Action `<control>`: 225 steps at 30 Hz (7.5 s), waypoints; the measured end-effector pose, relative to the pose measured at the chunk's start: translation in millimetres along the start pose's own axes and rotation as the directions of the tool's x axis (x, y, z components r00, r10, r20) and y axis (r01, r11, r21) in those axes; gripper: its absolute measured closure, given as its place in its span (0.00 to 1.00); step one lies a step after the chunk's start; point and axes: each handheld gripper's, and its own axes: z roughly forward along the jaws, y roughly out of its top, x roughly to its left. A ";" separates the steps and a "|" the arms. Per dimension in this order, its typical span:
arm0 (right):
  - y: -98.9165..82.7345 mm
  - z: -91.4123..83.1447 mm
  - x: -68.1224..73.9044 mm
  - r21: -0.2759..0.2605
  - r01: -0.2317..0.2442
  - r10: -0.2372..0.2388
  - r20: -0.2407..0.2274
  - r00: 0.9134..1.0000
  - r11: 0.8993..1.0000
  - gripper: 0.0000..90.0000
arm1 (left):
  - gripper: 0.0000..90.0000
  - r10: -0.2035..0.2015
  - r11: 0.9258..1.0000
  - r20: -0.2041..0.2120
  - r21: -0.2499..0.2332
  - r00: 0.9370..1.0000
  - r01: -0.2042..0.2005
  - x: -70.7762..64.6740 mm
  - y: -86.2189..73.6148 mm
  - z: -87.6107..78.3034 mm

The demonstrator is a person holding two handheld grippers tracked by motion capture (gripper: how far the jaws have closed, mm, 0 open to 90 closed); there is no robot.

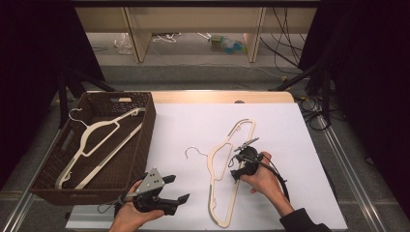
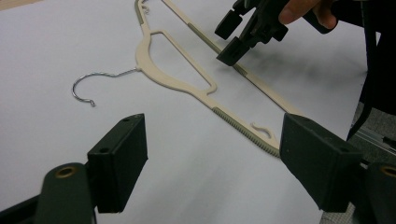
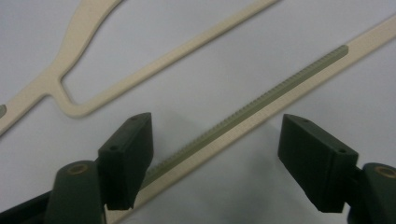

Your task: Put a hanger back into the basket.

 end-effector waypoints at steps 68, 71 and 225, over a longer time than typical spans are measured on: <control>-0.4 -12.7 -28.0 0.313 0.180 -0.163 -0.081 0.983 0.933 0.87 | 0.29 0.012 1.000 -0.003 0.015 1.000 -0.012 -1.6 -4.4 -1.3; -0.8 -13.0 -28.2 0.304 0.217 -0.200 -0.088 0.976 0.928 0.87 | 0.30 0.005 1.000 -0.001 0.016 1.000 -0.005 -2.1 -4.9 -0.9; -53.6 -133.5 -63.0 -0.333 0.127 -0.159 -0.069 0.985 0.934 0.33 | 0.95 0.173 0.985 0.047 -0.005 0.984 -0.173 35.0 122.8 -14.2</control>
